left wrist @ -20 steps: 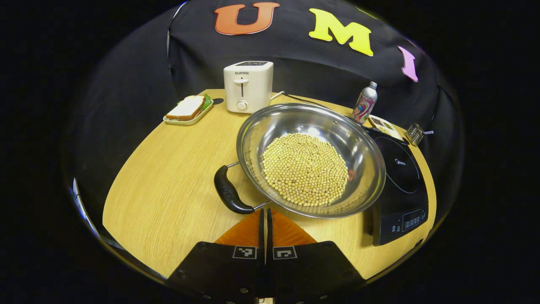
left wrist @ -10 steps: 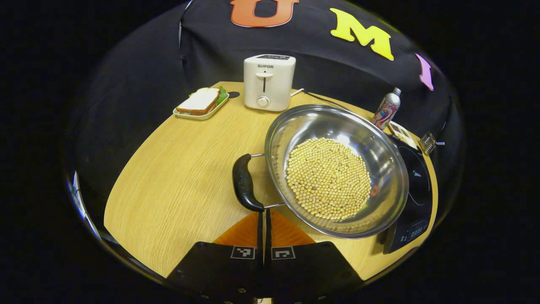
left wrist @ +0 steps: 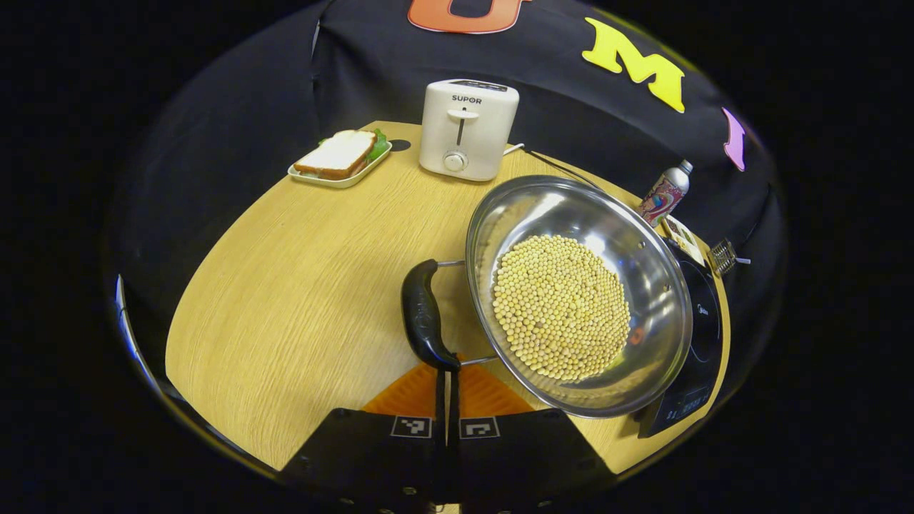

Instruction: First push the handle of the pot to place it horizontally, then grasp the pot with both hands and set it on the induction cooktop.

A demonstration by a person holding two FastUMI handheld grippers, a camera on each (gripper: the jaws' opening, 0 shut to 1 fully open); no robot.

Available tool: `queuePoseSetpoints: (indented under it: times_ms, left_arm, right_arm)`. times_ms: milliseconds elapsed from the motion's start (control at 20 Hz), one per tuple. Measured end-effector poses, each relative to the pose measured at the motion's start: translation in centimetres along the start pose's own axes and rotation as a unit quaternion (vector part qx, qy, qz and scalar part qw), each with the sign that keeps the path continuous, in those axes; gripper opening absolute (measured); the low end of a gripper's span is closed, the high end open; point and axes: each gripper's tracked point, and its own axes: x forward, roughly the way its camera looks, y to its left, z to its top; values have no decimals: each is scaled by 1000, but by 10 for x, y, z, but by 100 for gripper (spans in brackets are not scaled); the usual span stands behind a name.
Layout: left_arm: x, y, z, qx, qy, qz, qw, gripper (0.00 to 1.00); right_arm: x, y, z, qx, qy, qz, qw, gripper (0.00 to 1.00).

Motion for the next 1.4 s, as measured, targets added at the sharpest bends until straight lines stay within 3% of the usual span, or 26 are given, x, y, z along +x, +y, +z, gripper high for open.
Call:
queuePoseSetpoints:
  times_ms: [100, 150, 200, 250, 700, 750, 800, 950, 1250, 1300, 1400]
  left_arm:
    - [5, 2, 6, -6, 8, -1, 1000, 0]
    - [7, 3, 9, -10, 13, 0, 1000, 12]
    - [9, 4, 13, -8, 17, 3, 1000, 12]
    - [12, 6, 17, -5, 21, 7, 1000, 0]
    - [37, 9, 50, 7, 49, 19, 999, 0]
    - [39, 8, 53, 7, 50, 16, 999, 12]
    - [39, 8, 58, 5, 50, 15, 999, 0]
    - [45, 10, 72, 11, 42, 20, 999, 0]
    - [39, 23, 81, 49, 10, 48, 998, 0]
    - [36, 24, 81, 56, 4, 53, 997, 0]
    - [24, 22, 82, 70, -14, 51, 996, 1]
  right_arm:
    - [8, 6, 2, -4, -2, 4, 1000, 96]
    - [12, 8, 3, -6, -2, 4, 1000, 96]
    - [15, 9, 1, -6, 0, 5, 1000, 96]
    - [18, 11, -1, -5, 2, 8, 1000, 97]
    - [29, -18, -8, 40, 38, -21, 998, 97]
    - [28, -21, -7, 41, 39, -25, 998, 96]
    - [27, -25, -5, 39, 36, -31, 998, 96]
    - [30, -28, -3, 34, 29, -45, 998, 96]
    - [57, 5, -39, 28, 70, -31, 997, 96]
    - [64, 11, -49, 28, 84, -29, 996, 100]
    - [77, 24, -70, 28, 113, -21, 993, 96]
